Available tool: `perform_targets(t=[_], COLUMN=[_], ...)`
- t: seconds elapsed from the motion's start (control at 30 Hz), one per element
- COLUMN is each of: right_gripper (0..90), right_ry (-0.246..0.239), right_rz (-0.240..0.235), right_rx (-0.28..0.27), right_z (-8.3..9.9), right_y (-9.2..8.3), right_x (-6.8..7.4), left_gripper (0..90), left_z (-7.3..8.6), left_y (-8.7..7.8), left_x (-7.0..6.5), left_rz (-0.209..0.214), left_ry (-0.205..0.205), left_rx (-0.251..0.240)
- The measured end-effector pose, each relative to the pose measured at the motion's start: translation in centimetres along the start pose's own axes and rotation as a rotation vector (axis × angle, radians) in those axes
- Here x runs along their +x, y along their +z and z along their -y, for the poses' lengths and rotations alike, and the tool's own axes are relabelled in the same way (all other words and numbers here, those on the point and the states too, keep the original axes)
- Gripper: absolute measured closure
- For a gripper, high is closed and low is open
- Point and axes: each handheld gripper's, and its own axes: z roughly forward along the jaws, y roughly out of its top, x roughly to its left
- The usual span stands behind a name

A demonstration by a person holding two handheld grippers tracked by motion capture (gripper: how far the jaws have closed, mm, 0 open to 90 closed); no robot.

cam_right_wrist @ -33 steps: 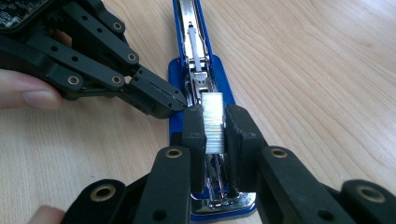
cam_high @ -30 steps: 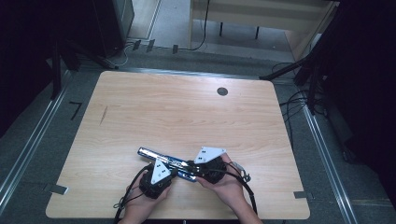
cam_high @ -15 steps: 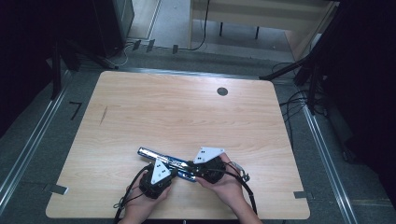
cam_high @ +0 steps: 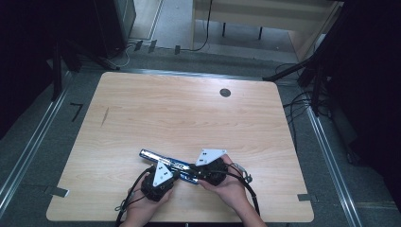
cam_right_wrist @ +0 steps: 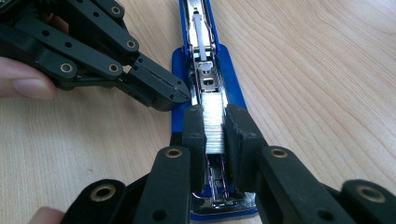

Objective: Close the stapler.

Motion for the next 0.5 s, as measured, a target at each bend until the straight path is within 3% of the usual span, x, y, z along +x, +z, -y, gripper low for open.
perform_targets(t=[0.5], right_gripper=[80.0], right_ry=[0.002], right_rz=[0.001], right_rx=[0.001], right_z=[-0.01], right_y=[-0.18], right_x=[-0.32], left_gripper=[90.0], left_z=[0.00], left_y=[0.01], left_x=[-0.01], left_rz=[0.000], left_ry=[-0.001], left_rx=[-0.001])
